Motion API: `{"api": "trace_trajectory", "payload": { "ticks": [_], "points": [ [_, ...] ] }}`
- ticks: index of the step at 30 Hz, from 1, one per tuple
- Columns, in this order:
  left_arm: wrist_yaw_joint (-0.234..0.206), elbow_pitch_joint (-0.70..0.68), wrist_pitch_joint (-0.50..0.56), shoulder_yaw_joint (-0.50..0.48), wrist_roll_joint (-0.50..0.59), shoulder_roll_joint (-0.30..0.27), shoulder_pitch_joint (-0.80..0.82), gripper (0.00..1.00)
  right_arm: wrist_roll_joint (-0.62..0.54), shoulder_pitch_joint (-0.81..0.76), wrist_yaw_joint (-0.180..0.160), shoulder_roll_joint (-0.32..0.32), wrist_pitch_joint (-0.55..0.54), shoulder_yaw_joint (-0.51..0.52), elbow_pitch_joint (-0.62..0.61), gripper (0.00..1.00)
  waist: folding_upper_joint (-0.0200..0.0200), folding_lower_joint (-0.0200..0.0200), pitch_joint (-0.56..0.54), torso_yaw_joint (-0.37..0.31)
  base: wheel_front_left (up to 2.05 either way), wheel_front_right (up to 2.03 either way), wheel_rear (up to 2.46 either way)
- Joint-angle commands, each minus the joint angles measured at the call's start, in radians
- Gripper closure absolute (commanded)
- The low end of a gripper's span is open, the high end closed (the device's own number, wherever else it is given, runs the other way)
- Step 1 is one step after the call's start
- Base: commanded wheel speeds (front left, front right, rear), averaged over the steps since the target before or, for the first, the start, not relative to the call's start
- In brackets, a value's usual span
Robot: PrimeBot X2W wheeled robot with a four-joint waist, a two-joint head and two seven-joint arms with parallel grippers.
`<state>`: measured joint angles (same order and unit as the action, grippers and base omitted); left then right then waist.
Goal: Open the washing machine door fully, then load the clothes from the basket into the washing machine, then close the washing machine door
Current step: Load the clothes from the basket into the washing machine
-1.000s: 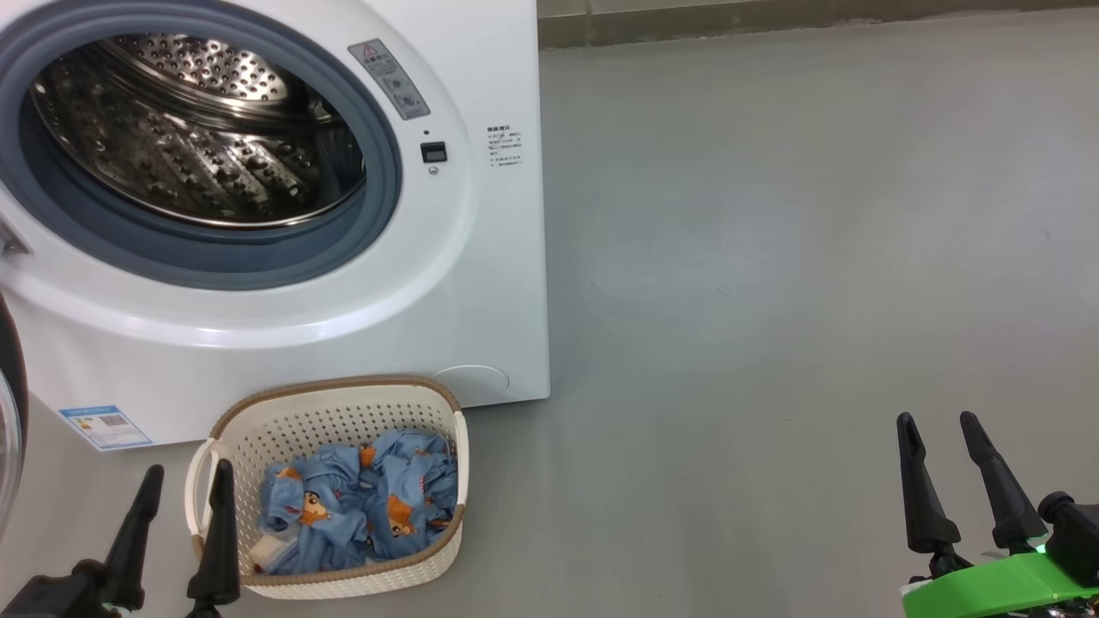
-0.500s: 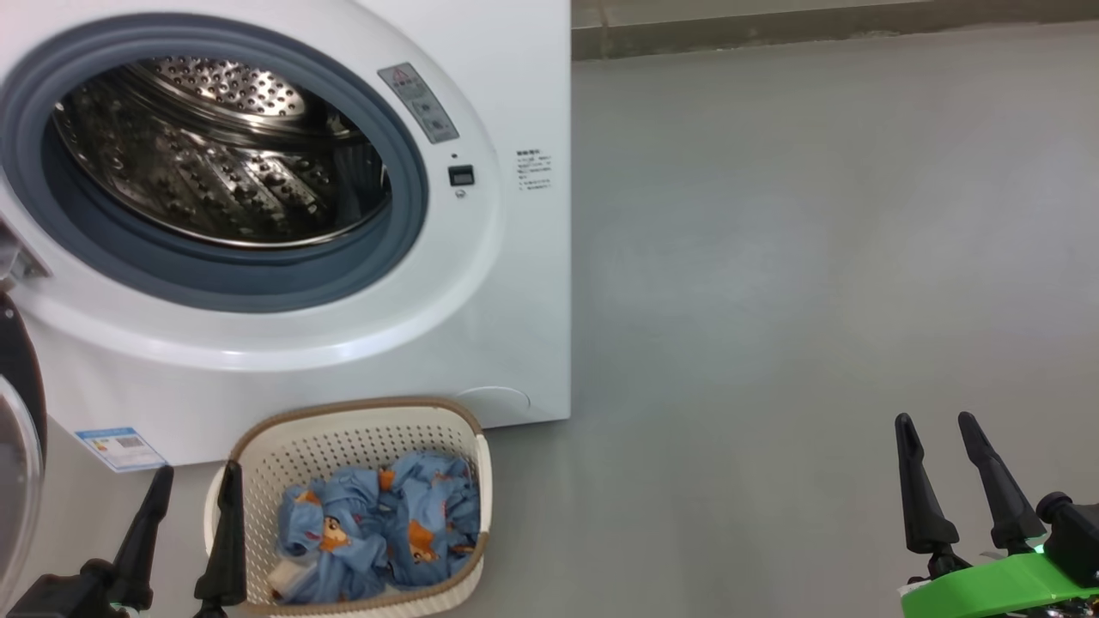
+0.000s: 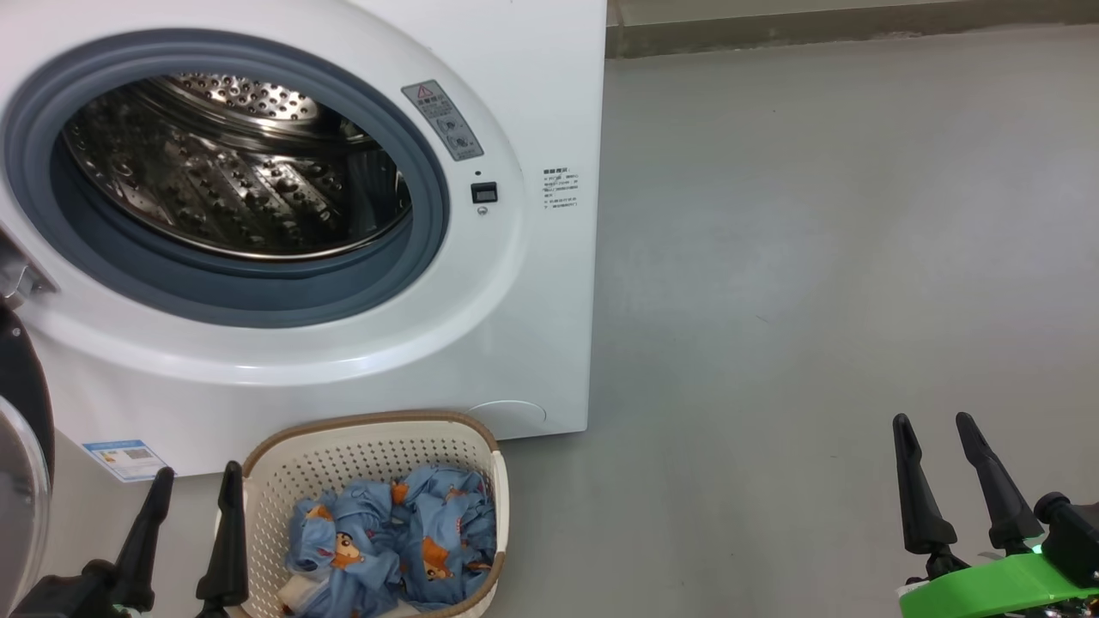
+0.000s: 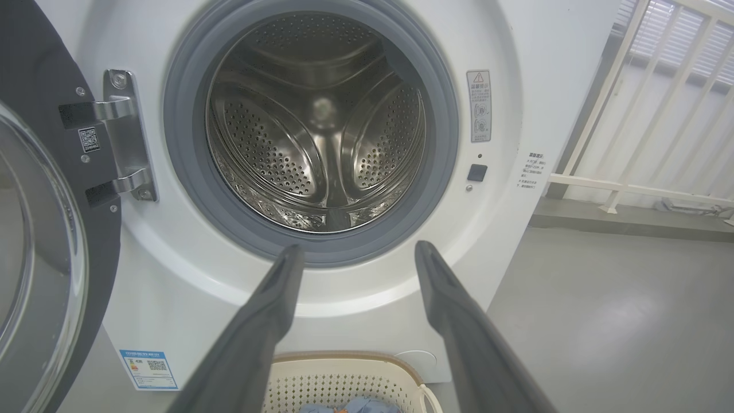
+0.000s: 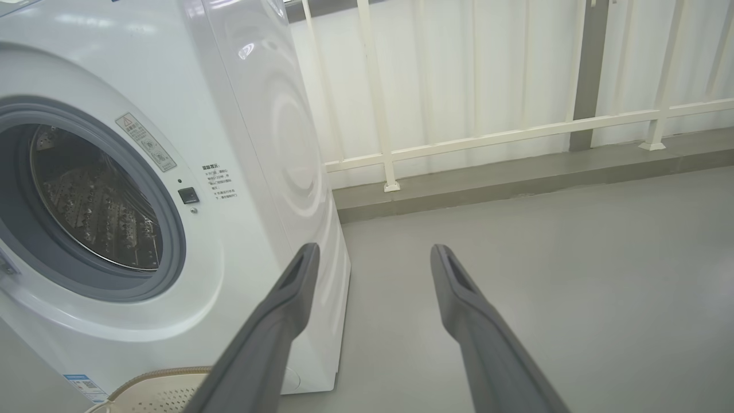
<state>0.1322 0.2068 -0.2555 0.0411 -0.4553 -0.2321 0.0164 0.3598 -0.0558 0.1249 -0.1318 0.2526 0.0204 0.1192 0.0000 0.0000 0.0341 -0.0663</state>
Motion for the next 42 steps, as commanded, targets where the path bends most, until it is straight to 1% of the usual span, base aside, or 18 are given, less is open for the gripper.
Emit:
{"api": "trace_trajectory", "payload": {
  "ticks": [1,12,22,28,34,35,38,42],
  "points": [
    [-0.002,-0.016,-0.006,-0.033,0.006,-0.017,0.022,0.0,-0.001,0.005,0.006,-0.016,0.009,-0.02,-0.024,0.0,0.0,0.0,0.002,0.002,0.0,0.0,0.0],
    [-0.002,0.027,-0.006,-0.013,-0.003,0.003,0.026,0.0,0.0,0.016,0.006,-0.01,0.009,-0.021,-0.026,0.0,0.0,0.0,0.025,0.009,0.0,0.0,0.0],
    [-0.002,0.135,-0.006,0.026,-0.002,0.03,0.059,0.0,0.0,0.05,0.006,0.0,0.009,-0.021,-0.033,0.0,0.0,0.0,0.089,0.004,0.0,0.0,0.0],
    [-0.002,0.211,-0.006,0.041,-0.012,0.048,0.106,0.0,-0.002,0.076,0.006,0.011,0.009,-0.019,-0.04,0.0,0.0,0.0,0.151,0.0,0.0,0.0,0.0],
    [-0.002,0.294,-0.006,0.09,-0.032,0.048,0.183,0.0,-0.004,0.119,0.006,0.027,0.009,-0.02,-0.05,0.0,0.0,0.0,0.234,-0.004,0.0,0.0,0.0],
    [-0.002,0.294,-0.006,0.09,-0.032,0.048,0.183,0.0,-0.004,0.119,0.006,0.027,0.009,-0.02,-0.05,0.0,0.0,0.0,0.234,-0.004,0.0,0.0,0.0],
    [-0.002,0.341,-0.006,0.121,-0.048,0.043,0.228,0.0,-0.005,0.144,0.006,0.034,0.009,-0.019,-0.054,0.0,0.0,0.0,0.278,-0.007,0.0,0.0,0.0],
    [-0.002,0.415,-0.006,0.192,-0.094,0.032,0.298,0.0,-0.005,0.184,0.006,0.043,0.009,-0.02,-0.061,0.0,0.0,0.0,0.347,-0.014,0.0,0.0,0.0]
  ]
}}
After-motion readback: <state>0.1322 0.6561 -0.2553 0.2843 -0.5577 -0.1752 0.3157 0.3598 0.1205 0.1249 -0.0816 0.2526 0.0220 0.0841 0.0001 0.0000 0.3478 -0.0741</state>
